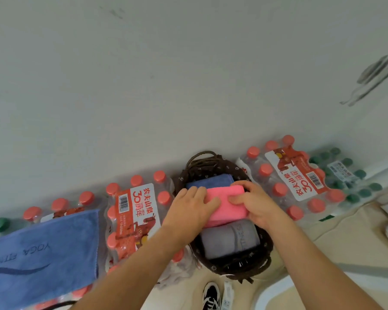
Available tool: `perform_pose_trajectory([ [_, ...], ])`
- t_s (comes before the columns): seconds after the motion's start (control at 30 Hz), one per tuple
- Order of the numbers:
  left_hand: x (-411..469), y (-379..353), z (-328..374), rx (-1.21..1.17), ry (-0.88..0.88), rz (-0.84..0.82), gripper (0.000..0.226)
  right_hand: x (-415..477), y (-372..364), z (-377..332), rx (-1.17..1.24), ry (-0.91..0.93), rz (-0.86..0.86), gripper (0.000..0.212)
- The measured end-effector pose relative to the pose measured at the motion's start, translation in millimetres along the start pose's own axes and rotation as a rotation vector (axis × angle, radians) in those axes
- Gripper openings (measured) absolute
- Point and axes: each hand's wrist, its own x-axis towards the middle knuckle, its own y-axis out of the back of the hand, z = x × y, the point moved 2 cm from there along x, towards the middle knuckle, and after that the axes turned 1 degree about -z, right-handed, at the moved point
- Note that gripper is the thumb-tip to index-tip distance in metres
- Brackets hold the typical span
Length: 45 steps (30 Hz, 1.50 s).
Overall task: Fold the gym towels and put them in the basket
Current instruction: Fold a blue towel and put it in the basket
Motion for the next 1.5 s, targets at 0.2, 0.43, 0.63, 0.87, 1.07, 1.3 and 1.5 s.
perform_pose_trajectory([
  [0.2,37,-22,-3,0.137,0.053,-0.188,0.057,22,-12,-9,-0.401,0.256,0.244,0.054],
  [0.43,40,-34,2,0.137,0.119,-0.324,0.044,32,-12,-1,-0.579,0.335,0.224,0.07],
  [0.63,30,-35,6,0.117,0.173,-0.401,0.052,31,-15,5,-0.954,0.5,0.271,0.059],
  [0.87,30,-43,9,-0.083,0.185,-0.159,0.037,27,-27,22,-1.411,0.845,0.31,0.034],
  [1.07,24,-67,9,-0.097,0.263,-0.491,0.065,31,-21,38,-1.554,0.594,0.097,0.072],
  [1.3,28,-65,8,-0.117,0.318,-0.502,0.069,26,-21,32,-1.495,0.572,0.078,0.073],
  [1.5,23,-51,7,-0.099,0.293,-0.381,0.076,9,-20,22,-1.451,0.637,0.118,0.067],
])
